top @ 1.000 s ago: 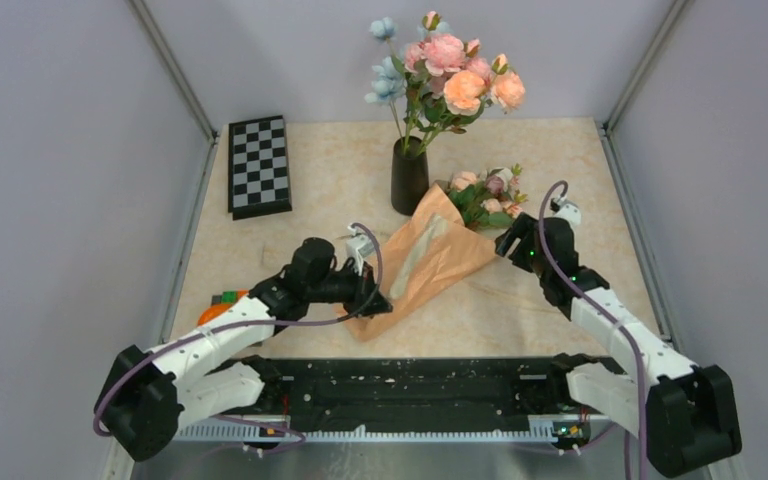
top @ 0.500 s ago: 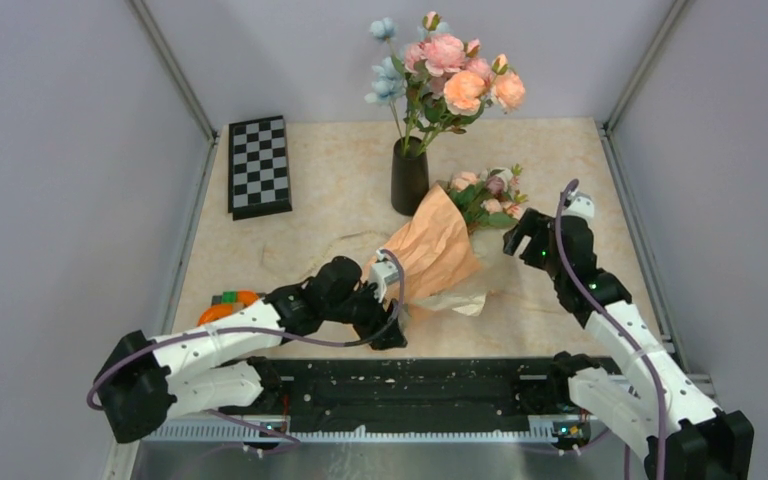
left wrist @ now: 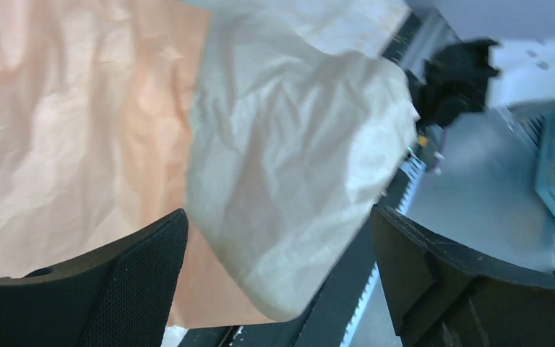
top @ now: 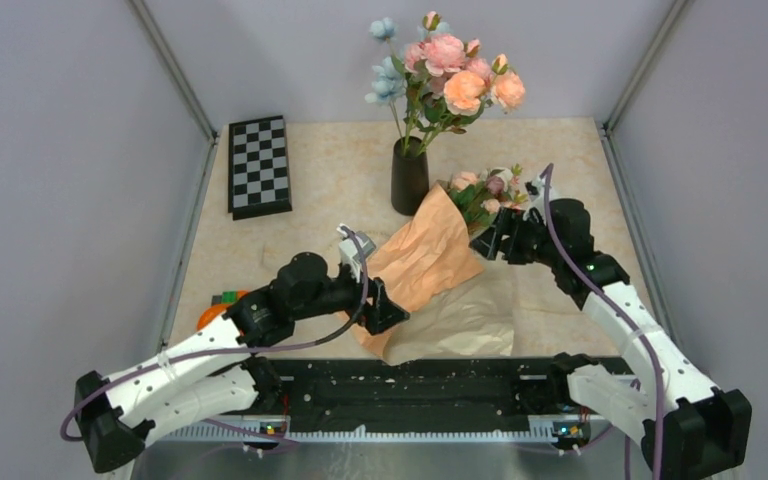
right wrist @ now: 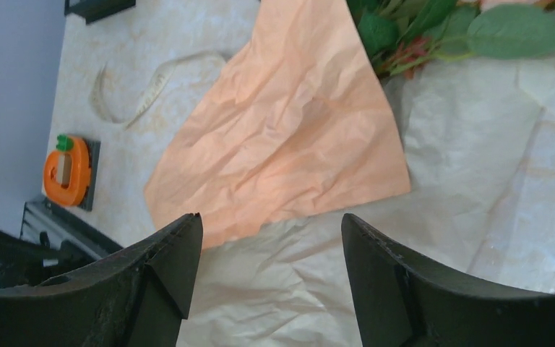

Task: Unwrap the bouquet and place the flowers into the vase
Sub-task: Unfold the wrapping paper at the center of the board.

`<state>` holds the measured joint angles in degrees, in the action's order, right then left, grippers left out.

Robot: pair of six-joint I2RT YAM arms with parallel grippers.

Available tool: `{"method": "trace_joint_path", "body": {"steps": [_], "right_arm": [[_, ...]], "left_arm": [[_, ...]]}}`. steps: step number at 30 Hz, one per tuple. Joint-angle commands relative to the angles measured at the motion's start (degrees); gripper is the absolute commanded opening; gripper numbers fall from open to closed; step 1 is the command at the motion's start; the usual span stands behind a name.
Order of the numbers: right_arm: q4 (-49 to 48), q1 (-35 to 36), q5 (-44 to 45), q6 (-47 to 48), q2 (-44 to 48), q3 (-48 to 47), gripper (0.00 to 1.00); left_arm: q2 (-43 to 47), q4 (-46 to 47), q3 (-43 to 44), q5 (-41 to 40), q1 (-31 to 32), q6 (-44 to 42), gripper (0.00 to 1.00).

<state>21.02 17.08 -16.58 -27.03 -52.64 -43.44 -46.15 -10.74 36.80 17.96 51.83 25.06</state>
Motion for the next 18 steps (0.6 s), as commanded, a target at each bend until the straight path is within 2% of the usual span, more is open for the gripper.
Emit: {"method": "trace_joint_path", "body": {"steps": [1, 4, 8, 12, 18], "right_arm": [[0.1, 0.2, -6.7, -1.4, -1.2, 3.1, 0.71], [0.1, 0.3, -8.1, -3.7, -1.4, 6.3, 0.68], [-0.2, 1.2, -10.5, -6.0, -1.3, 9.9, 0.66], [0.0, 1.3, -10.4, -6.9, -0.6, 12.6, 0.65], [-2.1, 1.3, -11.6, -8.0, -0.4, 14.8, 0.64]], "left_arm": [[-1.6, -4.3, 2.0, -16.1, -2.7, 5.8, 0.99], [-2.9, -7.7, 0.4, -17.4, -7.6, 12.8, 0.99], [-0.2, -5.8, -5.6, -16.3, -14.6, 19.1, 0.99], [2.1, -2.1, -11.1, -13.7, -19.8, 21.1, 0.99], [-0.8, 1.0, -15.7, -12.2, -23.4, 22.3, 0.99]]}}
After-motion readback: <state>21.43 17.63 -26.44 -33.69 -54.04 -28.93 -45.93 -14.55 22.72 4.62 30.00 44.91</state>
